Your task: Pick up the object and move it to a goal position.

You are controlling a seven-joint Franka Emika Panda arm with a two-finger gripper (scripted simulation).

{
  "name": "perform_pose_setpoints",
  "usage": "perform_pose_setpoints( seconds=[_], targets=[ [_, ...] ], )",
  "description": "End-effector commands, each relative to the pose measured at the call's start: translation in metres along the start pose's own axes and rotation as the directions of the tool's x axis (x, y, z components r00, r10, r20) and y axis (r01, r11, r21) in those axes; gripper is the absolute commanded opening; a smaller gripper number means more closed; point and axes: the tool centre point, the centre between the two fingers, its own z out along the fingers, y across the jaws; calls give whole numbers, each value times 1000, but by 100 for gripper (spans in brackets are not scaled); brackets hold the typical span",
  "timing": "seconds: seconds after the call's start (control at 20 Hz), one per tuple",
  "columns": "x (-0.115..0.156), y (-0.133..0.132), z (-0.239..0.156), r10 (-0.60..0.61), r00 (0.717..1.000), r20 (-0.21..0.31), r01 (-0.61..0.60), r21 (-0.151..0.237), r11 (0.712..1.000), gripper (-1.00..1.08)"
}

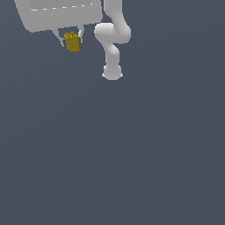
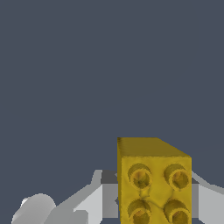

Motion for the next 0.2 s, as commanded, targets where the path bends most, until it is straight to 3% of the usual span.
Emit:
perform_pose_setpoints(
  seconds=[0.0, 0.15],
  targets=[
    [-1, 1, -5, 0, 1000, 1, 0, 0, 1000, -100],
    [-2, 2, -7, 0, 1000, 1, 0, 0, 1000, -100]
  ],
)
